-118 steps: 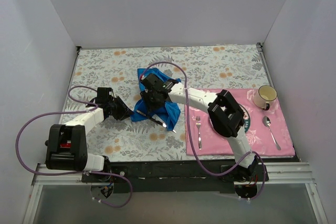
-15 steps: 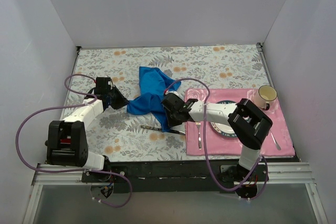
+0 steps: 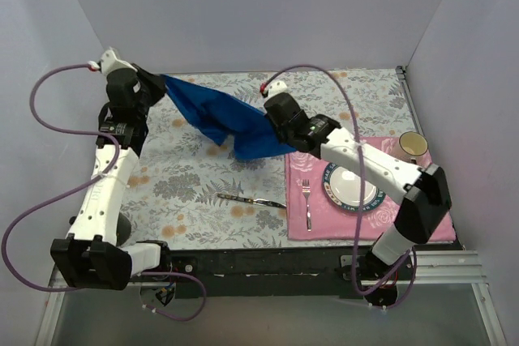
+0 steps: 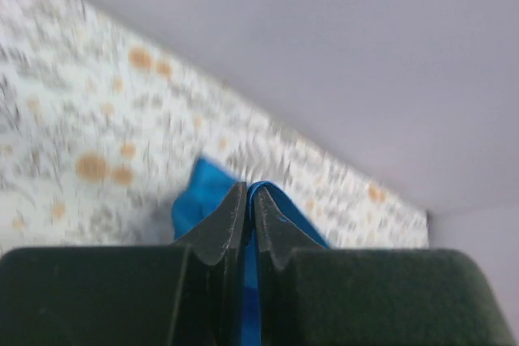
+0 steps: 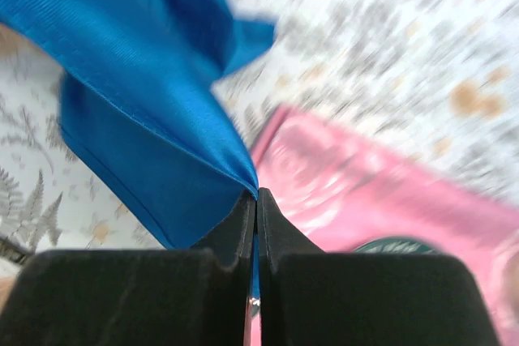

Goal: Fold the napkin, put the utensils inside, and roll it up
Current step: Flatten the napkin out

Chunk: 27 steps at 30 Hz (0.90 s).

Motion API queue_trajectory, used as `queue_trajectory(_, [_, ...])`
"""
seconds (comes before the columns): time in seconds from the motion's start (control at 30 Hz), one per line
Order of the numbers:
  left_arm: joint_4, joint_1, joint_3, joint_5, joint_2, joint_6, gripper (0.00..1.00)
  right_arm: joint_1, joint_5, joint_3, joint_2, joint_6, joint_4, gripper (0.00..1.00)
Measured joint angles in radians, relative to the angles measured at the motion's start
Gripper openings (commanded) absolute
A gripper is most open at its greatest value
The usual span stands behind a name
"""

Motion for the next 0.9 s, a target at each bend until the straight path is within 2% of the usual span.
queue_trajectory(0.2, [0.022, 0.000, 0.251, -0.222, -0.042, 0.053, 0.00, -0.005, 0.068, 0.169, -0.167, -0.314, 0.129, 0.01])
queue_trajectory(0.33, [0.035, -0.002, 0.417, -0.304, -0.088, 0.111, 0.00, 0.003, -0.043, 0.400, -0.192, -0.379, 0.115, 0.01])
queue_trajectory(0.47, [0.061, -0.003, 0.477, -0.309, -0.169, 0.149, 0.00, 0.021, -0.218, 0.554, -0.254, -0.381, 0.099, 0.01])
queue_trajectory(0.67, [0.136, -0.008, 0.426, -0.281, -0.364, 0.200, 0.00, 0.076, -0.418, 0.460, -0.439, -0.362, 0.176, 0.01])
queue_trajectory(0.8, [0.189, -0.009, 0.380, -0.276, -0.377, 0.243, 0.00, 0.077, -0.417, 0.405, -0.450, -0.357, 0.267, 0.01])
queue_trajectory(0.9, [0.248, -0.008, 0.305, -0.333, -0.315, 0.289, 0.00, 0.043, -0.364, 0.380, -0.382, -0.358, 0.314, 0.01])
